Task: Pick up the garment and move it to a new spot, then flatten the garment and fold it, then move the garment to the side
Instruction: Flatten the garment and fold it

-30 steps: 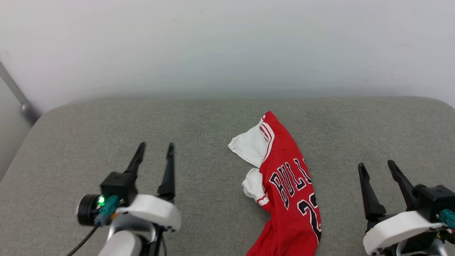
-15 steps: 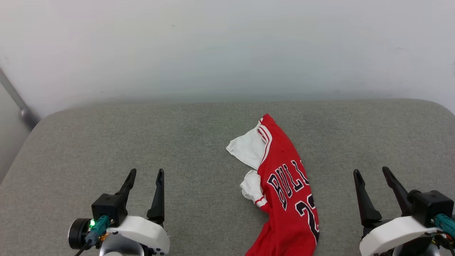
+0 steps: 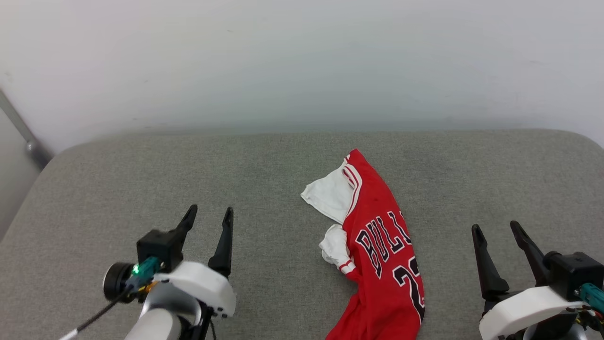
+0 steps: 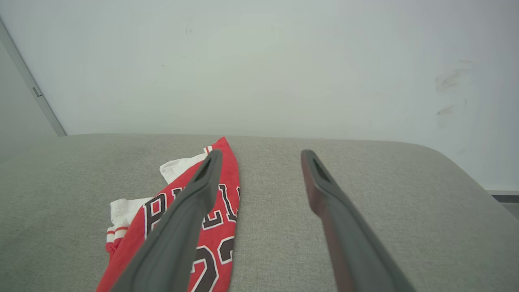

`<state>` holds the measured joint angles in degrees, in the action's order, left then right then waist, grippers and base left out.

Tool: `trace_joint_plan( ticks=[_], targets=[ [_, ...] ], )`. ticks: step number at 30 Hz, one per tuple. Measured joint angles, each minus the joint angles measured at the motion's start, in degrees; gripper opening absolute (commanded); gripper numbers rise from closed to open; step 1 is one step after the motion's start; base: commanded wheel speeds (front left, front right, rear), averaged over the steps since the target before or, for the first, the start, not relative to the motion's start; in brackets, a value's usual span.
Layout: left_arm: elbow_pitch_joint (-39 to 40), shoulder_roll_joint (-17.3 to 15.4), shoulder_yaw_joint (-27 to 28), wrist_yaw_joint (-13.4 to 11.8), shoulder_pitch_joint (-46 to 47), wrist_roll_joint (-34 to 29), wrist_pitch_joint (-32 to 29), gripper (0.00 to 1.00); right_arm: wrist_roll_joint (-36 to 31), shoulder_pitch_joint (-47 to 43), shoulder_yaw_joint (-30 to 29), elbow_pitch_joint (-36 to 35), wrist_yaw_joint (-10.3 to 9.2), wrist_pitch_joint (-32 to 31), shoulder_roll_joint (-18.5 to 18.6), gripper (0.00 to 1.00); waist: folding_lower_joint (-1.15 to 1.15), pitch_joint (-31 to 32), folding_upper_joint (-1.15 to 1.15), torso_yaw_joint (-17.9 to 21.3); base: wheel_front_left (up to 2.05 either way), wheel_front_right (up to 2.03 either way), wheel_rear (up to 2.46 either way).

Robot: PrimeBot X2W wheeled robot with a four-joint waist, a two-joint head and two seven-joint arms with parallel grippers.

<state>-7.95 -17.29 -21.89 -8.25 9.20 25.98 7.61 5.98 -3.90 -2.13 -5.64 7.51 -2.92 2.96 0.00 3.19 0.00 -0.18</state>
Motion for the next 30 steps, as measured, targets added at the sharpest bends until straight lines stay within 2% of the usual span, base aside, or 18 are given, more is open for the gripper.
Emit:
trace_joint_plan(
  ticks=[6, 13, 16, 21, 27, 28, 29, 30],
  targets=[
    [-2.9, 2.7, -3.9, 5.0, 10.3, 2.0, -8.5, 1.00, -0.1, 0.6, 0.7, -0.1, 0.00, -0.1, 0.0, 1.00, 0.00, -1.3, 0.00, 0.8, 0.00, 0.00, 0.00],
    [-11.9, 7.4, -7.7, 10.4, 17.5, 8.1, -20.6, 1.00, -0.4, 1.0, 1.6, 0.5, 0.00, -0.1, 0.0, 1.00, 0.00, -3.4, 0.00, 3.2, 0.00, 0.00, 0.00],
    [-16.7, 9.0, -8.8, 11.4, 19.7, 10.5, -26.7, 1.00, -0.5, 2.0, 1.6, 0.6, 0.00, 0.4, 0.0, 1.00, 0.01, -5.2, 0.00, 4.0, 0.00, 0.00, 0.00],
    [-23.1, 9.8, -10.6, 12.6, 22.1, 12.5, -33.3, 1.00, -0.5, 3.0, 2.1, 1.8, 0.00, 1.1, 0.0, 1.00, 0.01, -7.8, 0.00, 5.4, 0.00, 0.00, 0.00],
    [-27.6, 10.8, -12.7, 14.1, 23.3, 14.4, -37.8, 1.00, 0.1, 3.9, 2.7, 2.7, 0.00, 1.8, 0.0, 1.00, 0.01, -9.7, 0.00, 7.0, 0.00, 0.00, 0.00],
    [-27.9, 10.8, -13.0, 14.3, 23.5, 14.4, -37.9, 0.44, 0.1, 4.0, 2.7, 2.9, 0.00, 1.9, 0.0, 1.00, 0.01, -9.9, 0.00, 7.2, 0.00, 0.00, 0.00],
    [-28.2, 10.9, -13.1, 14.4, 23.9, 14.5, -37.8, 0.03, 0.4, 4.0, 2.8, 3.1, 0.00, 1.9, 0.0, 1.00, 0.01, -10.0, 0.00, 7.3, 0.00, 0.00, 0.00],
    [-28.4, 10.9, -13.2, 14.6, 24.3, 14.8, -37.8, 0.00, 0.7, 4.1, 2.8, 3.4, 0.00, 1.9, 0.0, 1.00, 0.01, -10.1, 0.00, 7.4, 0.00, 0.00, 0.00]
  ],
)
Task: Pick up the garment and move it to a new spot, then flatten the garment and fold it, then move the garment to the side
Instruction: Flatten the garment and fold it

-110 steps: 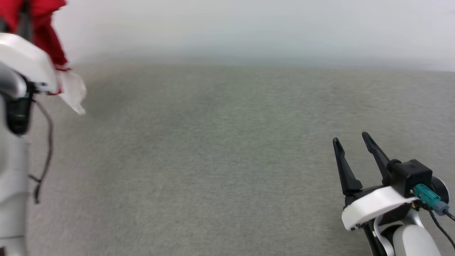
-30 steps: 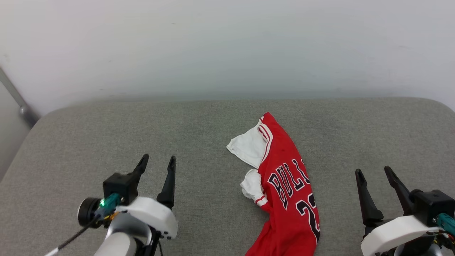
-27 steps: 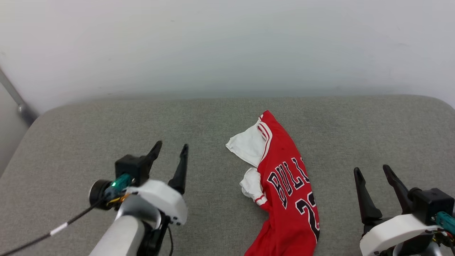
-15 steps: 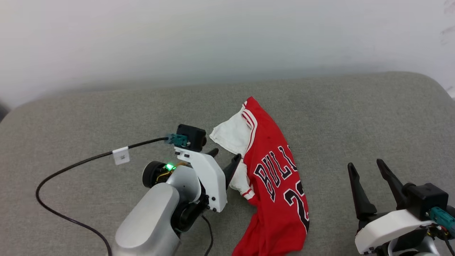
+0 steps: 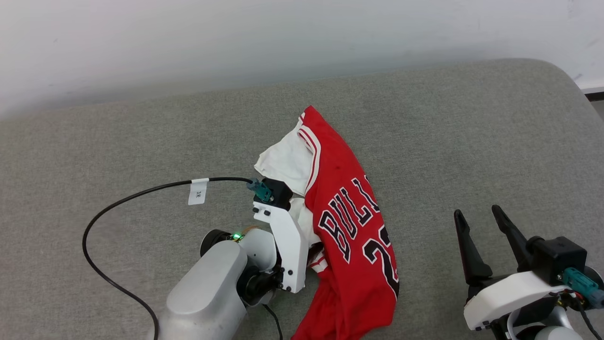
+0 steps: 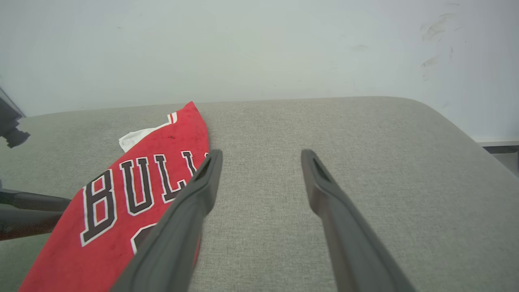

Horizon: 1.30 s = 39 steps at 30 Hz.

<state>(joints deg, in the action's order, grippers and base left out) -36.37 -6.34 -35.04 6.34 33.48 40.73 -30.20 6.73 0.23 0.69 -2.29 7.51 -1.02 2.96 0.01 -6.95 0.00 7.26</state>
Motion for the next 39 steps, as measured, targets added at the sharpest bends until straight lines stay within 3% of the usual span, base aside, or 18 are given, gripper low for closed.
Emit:
trace_joint_plan(
  ticks=[8, 14, 22, 27, 28, 29, 30, 31, 39],
  targets=[
    [0.5, -1.6, -1.1, 0.5, 1.3, -1.4, 4.0, 0.00, 0.3, 0.4, -1.2, 1.0, 0.00, 0.6, 0.0, 1.00, 0.00, 1.3, 0.00, -0.8, 0.00, 0.00, 0.00],
    [6.3, -6.6, 0.7, -2.2, 1.7, -4.1, 9.4, 0.00, 0.3, -0.6, -2.2, 1.0, 0.00, 0.5, 0.0, 1.00, 0.00, 3.4, 0.00, -3.4, 0.00, 0.00, 0.00],
    [20.5, -17.1, 6.7, -11.1, -15.2, -2.2, 10.1, 0.00, 0.2, -2.6, -3.7, 0.2, 0.00, -0.1, 0.0, 1.00, -0.01, 6.0, 0.00, -7.3, 0.00, 0.00, 0.00],
    [23.7, -18.7, 9.9, -16.6, -29.8, 2.4, 9.9, 0.00, 0.2, -2.8, -3.6, -0.5, 0.00, -0.6, 0.0, 1.00, -0.01, 6.8, 0.00, -8.8, 0.00, 0.00, 0.00],
    [24.0, -18.5, 10.3, -17.3, -31.7, 3.0, 10.2, 0.22, 0.1, -2.9, -3.6, -0.6, 0.00, -0.7, 0.0, 1.00, -0.01, 6.9, 0.00, -8.9, 0.00, 0.00, 0.00],
    [24.6, -18.1, 10.9, -18.0, -33.5, 4.0, 10.6, 0.37, 0.1, -2.9, -3.7, -0.8, 0.00, -0.9, 0.0, 1.00, -0.01, 7.0, 0.00, -9.0, 0.00, 0.00, 0.00],
    [25.0, -17.6, 11.3, -18.5, -34.8, 4.6, 11.1, 0.90, 0.0, -2.9, -3.7, -0.9, 0.00, -0.9, 0.0, 1.00, -0.01, 7.1, 0.00, -9.2, 0.00, 0.00, 0.00],
    [25.3, -17.3, 11.4, -19.1, -35.9, 4.5, 11.7, 1.00, -0.1, -2.9, -3.7, -1.0, 0.00, -1.0, 0.0, 1.00, -0.01, 7.2, 0.00, -9.2, 0.00, 0.00, 0.00],
    [30.3, -17.0, 12.7, -22.0, -35.9, -1.4, 22.6, 1.00, -0.9, -3.0, -4.7, -1.7, 0.00, -1.6, 0.0, 1.00, -0.02, 8.3, 0.00, -9.4, 0.00, 0.00, 0.00]
  ],
)
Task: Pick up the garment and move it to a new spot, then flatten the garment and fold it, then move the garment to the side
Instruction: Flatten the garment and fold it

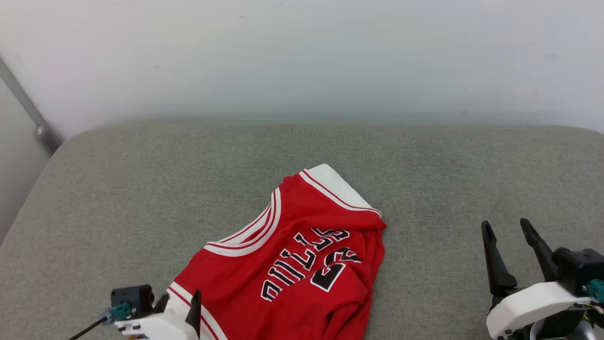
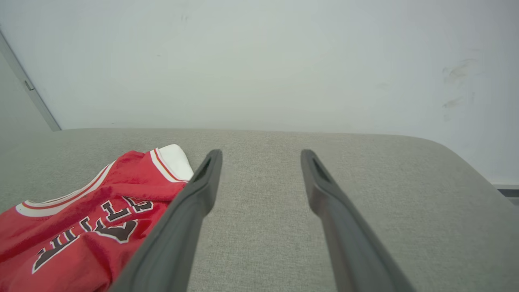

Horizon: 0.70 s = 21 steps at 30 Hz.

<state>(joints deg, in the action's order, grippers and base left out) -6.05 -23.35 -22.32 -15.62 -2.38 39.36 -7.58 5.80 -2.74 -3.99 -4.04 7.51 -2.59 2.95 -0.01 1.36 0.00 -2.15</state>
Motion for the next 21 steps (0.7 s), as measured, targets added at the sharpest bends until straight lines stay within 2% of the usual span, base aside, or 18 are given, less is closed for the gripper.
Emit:
trace_joint_plan(
  ticks=[2, 3, 6, 10, 14, 21],
  targets=[
    [0.8, 0.0, 0.1, -0.2, 0.8, -1.3, 1.9, 1.00, -0.1, 0.0, -0.1, -0.1, 0.00, -0.1, 0.0, 1.00, 0.00, 0.2, 0.00, 0.0, 0.00, 0.00, 0.00],
    [2.3, 0.0, 0.4, -1.1, 2.6, -4.4, 6.5, 1.00, -0.3, 0.0, -0.2, -0.3, 0.00, -0.3, 0.0, 1.00, 0.00, 0.6, 0.00, 0.2, 0.00, 0.00, 0.00],
    [4.9, 0.5, -0.1, -1.2, 5.1, -8.0, 12.0, 1.00, -0.3, -0.1, -0.4, -0.5, 0.00, -0.4, 0.0, 1.00, 0.00, 1.2, 0.00, 0.4, 0.00, 0.00, 0.00],
    [6.1, 0.8, -0.2, -1.3, 6.8, -10.2, 16.4, 1.00, -0.3, -0.2, -0.6, -0.5, 0.00, -0.5, 0.0, 1.00, 0.00, 1.7, 0.00, 0.8, 0.00, 0.00, 0.00],
    [6.5, 0.9, -1.2, -1.2, 7.7, -12.0, 18.2, 1.00, -0.4, -0.3, -0.3, -0.5, 0.00, -0.9, 0.0, 1.00, 0.00, 2.2, 0.00, 1.3, 0.00, 0.00, 0.00],
    [6.5, 0.3, -1.5, -2.1, 6.2, -12.4, 17.8, 1.00, 0.6, -0.8, -1.5, 0.3, 0.00, -0.9, 0.0, 1.00, 0.01, 2.5, 0.00, 1.6, 0.00, 0.00, 0.00]
  ],
)
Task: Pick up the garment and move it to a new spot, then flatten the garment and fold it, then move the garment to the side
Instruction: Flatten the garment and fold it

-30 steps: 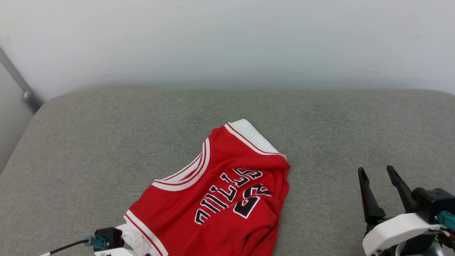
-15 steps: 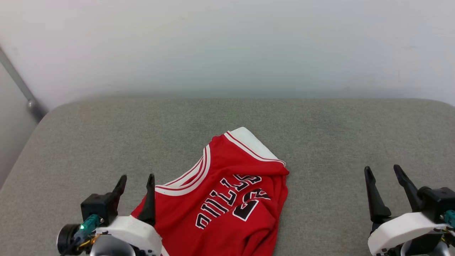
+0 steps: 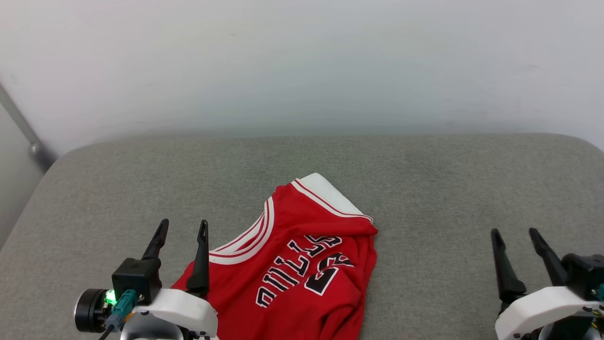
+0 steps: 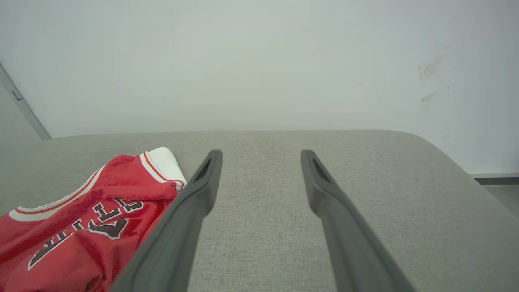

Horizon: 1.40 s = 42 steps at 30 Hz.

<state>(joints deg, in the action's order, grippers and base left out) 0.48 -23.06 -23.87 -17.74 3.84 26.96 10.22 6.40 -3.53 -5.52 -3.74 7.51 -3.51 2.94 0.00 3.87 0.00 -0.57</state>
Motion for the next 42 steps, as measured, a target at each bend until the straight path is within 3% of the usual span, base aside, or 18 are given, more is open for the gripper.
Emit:
trace_joint_plan(
  ticks=[7, 11, 14, 24, 35, 36, 37, 38, 42],
  targets=[
    [0.4, -0.5, -0.3, -0.4, 0.1, -0.2, -0.7, 1.00, 3.2, 3.1, -2.1, 7.0, 0.02, -2.4, -0.1, 1.00, 0.00, -0.4, 0.00, -2.9, 0.00, 0.00, 0.00],
    [0.3, 0.4, -0.9, -0.4, 0.5, -0.1, -0.3, 1.00, 5.0, 8.3, -3.7, 14.7, -0.01, -9.6, 0.3, 1.00, 0.00, -0.8, 0.00, -5.8, 0.00, 0.00, 0.00],
    [0.2, 1.3, -1.7, 0.2, 1.6, -0.2, 0.4, 1.00, 7.8, 13.2, -3.5, 20.6, -0.01, -15.9, 2.6, 1.00, 0.00, -1.3, 0.00, -8.6, 0.00, 0.00, 0.00],
    [-0.8, 4.9, -4.1, 2.3, 6.8, -1.3, 2.7, 1.00, 13.4, 29.1, 2.1, 33.0, 0.00, -37.4, 9.4, 1.00, 0.00, -7.1, 0.00, -17.8, 0.00, 0.00, 0.00],
    [-4.1, 8.1, -4.3, 3.6, 8.5, -1.5, 4.4, 1.00, 12.6, 35.3, 0.9, 44.2, -0.01, -45.0, 10.5, 1.00, 0.00, -13.7, 0.00, -23.5, 0.00, 0.00, 0.00],
    [-4.3, 8.2, -4.2, 3.6, 8.5, -1.5, 4.4, 1.00, 12.7, 35.5, 0.9, 44.5, -0.01, -45.3, 10.5, 0.71, 0.00, -13.9, 0.00, -23.5, 0.00, 0.00, 0.00],
    [-4.4, 8.4, -4.1, 3.7, 8.5, -1.6, 4.5, 1.00, 12.8, 35.8, 0.9, 44.7, -0.01, -45.4, 10.5, 0.25, 0.00, -14.0, 0.00, -23.4, 0.00, 0.00, 0.00],
    [-4.6, 8.5, -4.0, 3.8, 8.5, -1.6, 4.5, 1.00, 12.9, 35.9, 1.1, 44.9, -0.01, -45.4, 10.3, 0.00, 0.00, -14.0, 0.00, -23.2, 0.00, 0.00, 0.00],
    [-5.1, 8.5, -3.4, 3.9, 8.5, -1.7, 4.6, 1.00, 13.8, 36.4, 3.4, 44.1, 0.00, -43.1, 9.3, 0.00, 0.00, -13.8, 0.00, -22.0, 0.00, 0.00, 0.00]
  ],
)
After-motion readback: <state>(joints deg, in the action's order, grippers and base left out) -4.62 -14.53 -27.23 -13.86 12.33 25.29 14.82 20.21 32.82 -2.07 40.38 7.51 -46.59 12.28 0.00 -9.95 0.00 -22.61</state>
